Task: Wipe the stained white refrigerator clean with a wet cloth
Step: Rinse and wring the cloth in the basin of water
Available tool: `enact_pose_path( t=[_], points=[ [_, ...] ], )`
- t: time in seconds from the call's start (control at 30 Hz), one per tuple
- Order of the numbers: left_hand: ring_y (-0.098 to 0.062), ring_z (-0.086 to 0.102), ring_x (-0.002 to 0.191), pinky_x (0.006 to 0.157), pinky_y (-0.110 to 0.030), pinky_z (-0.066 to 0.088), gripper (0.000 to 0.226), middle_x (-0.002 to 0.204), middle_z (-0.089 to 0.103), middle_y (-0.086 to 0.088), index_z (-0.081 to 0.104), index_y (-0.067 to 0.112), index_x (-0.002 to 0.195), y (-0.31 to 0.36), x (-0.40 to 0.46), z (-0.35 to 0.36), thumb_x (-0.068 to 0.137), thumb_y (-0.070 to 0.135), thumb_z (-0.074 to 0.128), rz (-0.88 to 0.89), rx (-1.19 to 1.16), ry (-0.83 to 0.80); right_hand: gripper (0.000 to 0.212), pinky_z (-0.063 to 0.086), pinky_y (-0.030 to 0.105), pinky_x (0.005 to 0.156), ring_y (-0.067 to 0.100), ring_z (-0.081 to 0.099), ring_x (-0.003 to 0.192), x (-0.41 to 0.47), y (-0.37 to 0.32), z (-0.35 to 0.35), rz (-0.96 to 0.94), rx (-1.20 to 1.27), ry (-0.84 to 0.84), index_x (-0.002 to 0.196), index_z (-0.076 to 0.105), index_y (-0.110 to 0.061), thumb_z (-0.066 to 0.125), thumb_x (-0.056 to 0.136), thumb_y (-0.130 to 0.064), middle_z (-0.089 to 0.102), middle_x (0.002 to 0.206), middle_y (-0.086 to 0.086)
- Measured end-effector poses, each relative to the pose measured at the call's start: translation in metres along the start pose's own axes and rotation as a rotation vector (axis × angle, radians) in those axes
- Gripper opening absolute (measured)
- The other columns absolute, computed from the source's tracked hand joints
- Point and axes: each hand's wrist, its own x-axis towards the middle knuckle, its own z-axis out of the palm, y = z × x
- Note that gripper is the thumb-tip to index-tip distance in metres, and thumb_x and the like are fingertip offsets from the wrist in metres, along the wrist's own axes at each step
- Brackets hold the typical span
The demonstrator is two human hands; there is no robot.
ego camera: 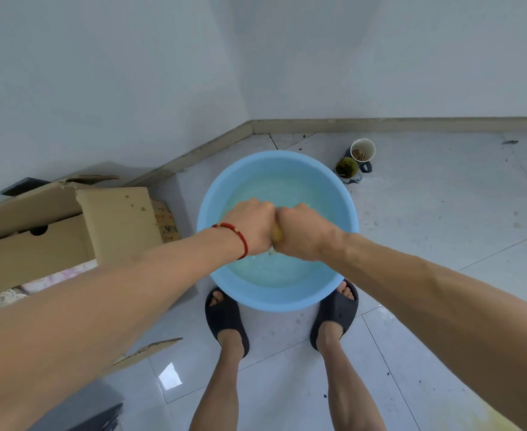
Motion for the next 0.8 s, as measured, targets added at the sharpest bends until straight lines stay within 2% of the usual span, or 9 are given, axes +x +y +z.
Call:
enact_pose_path(
  t=[0.1,0.2,0.27,0.33,0.43,0.6,0.8],
  points=[
    [-0.028,0.053,0.064,0.052,-0.028,0.037,0.029,0.061,0.049,0.000,0.043,0.021,0.065,0.006,-0.004,0.008,0.079,0.016,0.067,-0.107,-0.285,-0.083,0.035,0.042,0.040,0.064,0.036,0.053,0.076,0.004,0.013,0.006,-0.104,-0.127,0.103,0.122,0.044,-0.010,0.061,0.092,-0.017,0.052,0.083,0.008],
    [-0.018,0.034,0.039,0.041,-0.020,0.024,0.025,0.050,0.037,0.001,0.045,0.013,0.065,0.012,-0.012,0.014,0.075,0.003,0.066,-0.277,-0.750,-0.178,0.036,0.042,0.040,0.058,0.035,0.052,0.067,0.006,0.024,0.009,-0.229,-0.270,0.183,0.122,0.041,-0.011,0.058,0.091,-0.014,0.055,0.080,0.008],
    [-0.016,0.020,0.039,0.044,-0.022,0.018,0.024,0.050,0.027,0.001,0.046,0.013,0.068,0.016,-0.018,0.014,0.076,0.000,0.063,-0.361,-1.009,-0.259,0.039,0.038,0.036,0.051,0.032,0.048,0.058,0.007,0.030,0.010,-0.316,-0.337,0.270,0.119,0.041,-0.011,0.063,0.087,-0.014,0.060,0.075,0.007],
    [-0.015,0.015,0.043,0.048,-0.024,0.013,0.028,0.052,0.023,0.000,0.042,0.016,0.069,0.020,-0.027,0.014,0.081,-0.001,0.062,-0.402,-1.172,-0.330,0.052,0.029,0.029,0.042,0.027,0.037,0.042,0.006,0.032,0.012,-0.414,-0.346,0.343,0.109,0.038,-0.012,0.074,0.073,-0.010,0.054,0.059,0.006],
    [-0.014,0.010,0.045,0.050,-0.026,0.009,0.039,0.053,0.019,0.001,0.034,0.022,0.066,0.022,-0.035,0.016,0.086,0.000,0.060,-0.414,-1.337,-0.412,0.060,0.025,0.022,0.040,0.022,0.027,0.033,0.007,0.034,0.011,-0.510,-0.332,0.364,0.100,0.037,-0.012,0.081,0.060,-0.007,0.039,0.048,0.002],
    [-0.011,0.009,0.041,0.041,-0.021,0.009,0.045,0.056,0.015,0.001,0.030,0.024,0.064,0.011,-0.041,0.013,0.093,0.003,0.058,-0.351,-1.437,-0.521,0.060,0.012,0.019,0.042,0.024,0.024,0.034,0.008,0.029,0.006,-0.557,-0.408,0.431,0.099,0.036,-0.013,0.081,0.060,-0.005,0.040,0.048,0.003],
    [-0.008,0.010,0.038,0.037,-0.020,0.010,0.054,0.052,0.016,0.004,0.037,0.025,0.050,0.007,-0.048,0.011,0.097,0.005,0.055,-0.270,-1.547,-0.590,0.056,0.016,0.021,0.043,0.022,0.023,0.035,0.005,0.028,-0.006,-0.605,-0.463,0.496,0.098,0.035,-0.013,0.079,0.063,-0.005,0.038,0.051,0.001]
  ],
)
